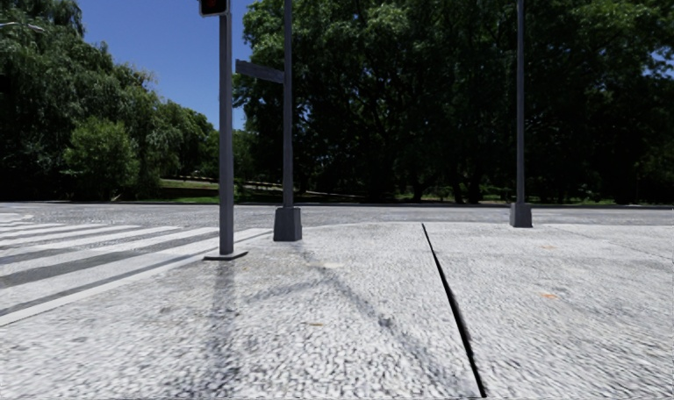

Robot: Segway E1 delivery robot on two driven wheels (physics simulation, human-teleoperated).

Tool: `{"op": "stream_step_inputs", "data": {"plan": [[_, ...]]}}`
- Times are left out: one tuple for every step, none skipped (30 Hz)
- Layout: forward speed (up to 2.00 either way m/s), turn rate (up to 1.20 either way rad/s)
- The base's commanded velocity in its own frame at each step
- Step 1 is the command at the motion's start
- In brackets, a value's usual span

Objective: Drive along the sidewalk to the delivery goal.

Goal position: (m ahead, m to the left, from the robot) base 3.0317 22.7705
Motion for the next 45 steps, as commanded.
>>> {"op": "stream_step_inputs", "data": {"plan": [[2.0,0.79],[2.0,0.79],[2.0,0.79],[2.0,0.79],[2.0,0.79],[2.0,0.79],[2.0,0.79],[2.0,0.79],[2.0,0.79],[2.0,0.79],[2.0,0.79],[2.0,0.79],[2.0,0.79],[2.0,0.79],[2.0,0.79],[2.0,0.79],[2.0,0.79],[2.0,0.79],[2.0,0.79],[2.0,0.79],[2.0,0.79],[2.0,0.79],[2.0,0.79],[2.0,0.79],[2.0,0.79],[2.0,0.79],[2.0,0.79],[2.0,0.79],[2.0,0.79],[2.0,0.79],[2.0,0.79],[2.0,0.79],[2.0,0.79],[2.0,0.79],[2.0,0.79],[2.0,0.79],[2.0,0.79],[2.0,0.79],[2.0,0.79],[2.0,0.79],[2.0,0.79],[2.0,0.79],[2.0,0.79],[2.0,0.79],[2.0,0.79]]}}
